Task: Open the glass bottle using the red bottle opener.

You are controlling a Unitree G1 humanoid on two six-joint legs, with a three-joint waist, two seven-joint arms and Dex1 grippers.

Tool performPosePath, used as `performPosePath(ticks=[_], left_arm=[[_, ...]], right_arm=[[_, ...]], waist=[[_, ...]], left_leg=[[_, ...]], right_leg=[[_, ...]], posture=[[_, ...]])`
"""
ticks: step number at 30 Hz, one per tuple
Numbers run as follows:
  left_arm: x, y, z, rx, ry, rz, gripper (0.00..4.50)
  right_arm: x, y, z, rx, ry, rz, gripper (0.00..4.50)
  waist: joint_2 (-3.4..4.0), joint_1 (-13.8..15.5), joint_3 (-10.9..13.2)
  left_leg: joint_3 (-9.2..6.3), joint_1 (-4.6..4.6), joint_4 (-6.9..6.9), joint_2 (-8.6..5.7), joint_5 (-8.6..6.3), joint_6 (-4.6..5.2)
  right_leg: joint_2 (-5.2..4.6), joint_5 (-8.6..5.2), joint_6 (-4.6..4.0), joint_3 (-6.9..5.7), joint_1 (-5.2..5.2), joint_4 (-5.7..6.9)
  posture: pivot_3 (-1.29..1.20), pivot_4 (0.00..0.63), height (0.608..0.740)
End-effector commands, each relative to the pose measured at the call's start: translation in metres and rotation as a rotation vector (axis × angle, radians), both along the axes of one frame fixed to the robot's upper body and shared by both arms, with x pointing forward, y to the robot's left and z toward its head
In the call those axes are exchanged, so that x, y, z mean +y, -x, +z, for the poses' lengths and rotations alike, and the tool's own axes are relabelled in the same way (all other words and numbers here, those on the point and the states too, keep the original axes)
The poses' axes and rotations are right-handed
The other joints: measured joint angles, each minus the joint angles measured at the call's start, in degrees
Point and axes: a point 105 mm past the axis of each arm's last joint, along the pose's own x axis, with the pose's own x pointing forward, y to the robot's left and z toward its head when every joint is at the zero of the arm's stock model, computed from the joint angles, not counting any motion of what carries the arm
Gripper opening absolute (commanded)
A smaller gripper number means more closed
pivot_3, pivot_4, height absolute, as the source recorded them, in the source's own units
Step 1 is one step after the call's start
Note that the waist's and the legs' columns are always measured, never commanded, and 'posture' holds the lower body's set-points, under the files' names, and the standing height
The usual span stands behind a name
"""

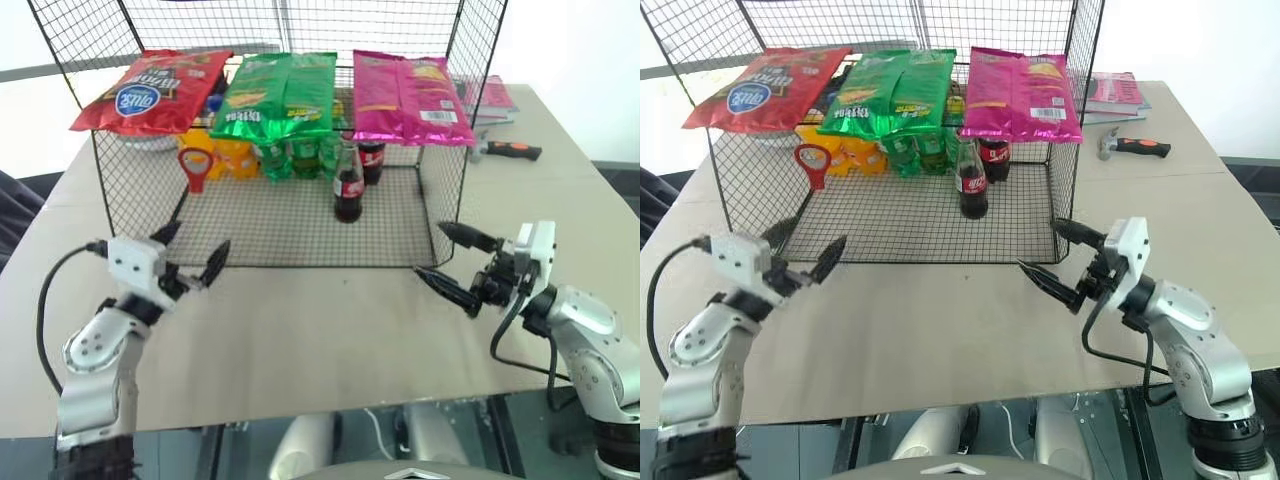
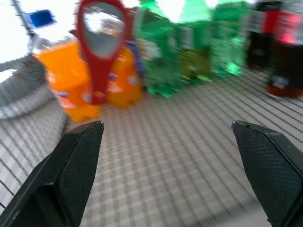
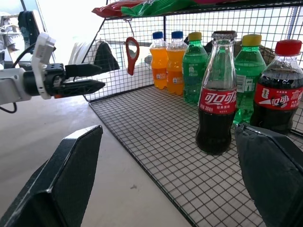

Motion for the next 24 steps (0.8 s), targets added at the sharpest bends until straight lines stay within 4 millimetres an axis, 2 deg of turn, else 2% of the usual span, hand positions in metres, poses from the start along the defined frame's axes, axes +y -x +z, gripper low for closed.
performPosePath(ticks=[1, 6, 12, 24], left_arm=[[-0.001, -0.011, 0.012, -0.044, -0.017, 0.021, 4.5], [0.003, -0.027, 0.027, -0.107, -0.028, 0.051, 4.5], [0.002, -0.041, 0.045, -0.188, -0.038, 0.065, 4.5], [0.008, -0.059, 0.044, -0.207, -0.035, 0.104, 4.5]], right_arm=[[0.009, 0.006, 0.019, -0.071, -0.022, 0.037, 4.47], [0.014, 0.006, 0.026, -0.095, -0.019, 0.062, 4.47], [0.018, 0.006, 0.025, -0.097, -0.006, 0.078, 4.47], [0.018, 0.003, 0.021, -0.104, 0.009, 0.072, 4.47]], waist=[[0.0, 0.0, 0.0], [0.0, 0.0, 0.0], [-0.01, -0.1, 0.0], [-0.02, -0.1, 0.0]], left_leg=[[0.02, 0.0, 0.0, -0.02, 0.0, 0.0], [-0.01, -0.01, -0.01, -0.01, -0.03, 0.06], [0.0, -0.01, -0.01, -0.03, 0.01, -0.01], [-0.02, -0.01, -0.01, -0.04, 0.01, -0.01]], right_leg=[[-0.02, 0.0, 0.0, 0.02, 0.0, 0.0], [-0.01, 0.0, 0.0, -0.01, -0.03, 0.01], [-0.02, 0.01, 0.0, 0.01, -0.03, 0.04], [-0.01, 0.01, 0.0, -0.02, -0.04, 0.07]], posture=[[0.0, 0.15, 0.74], [0.0, 0.15, 0.74], [0.0, 0.15, 0.74], [0.0, 0.15, 0.74]])
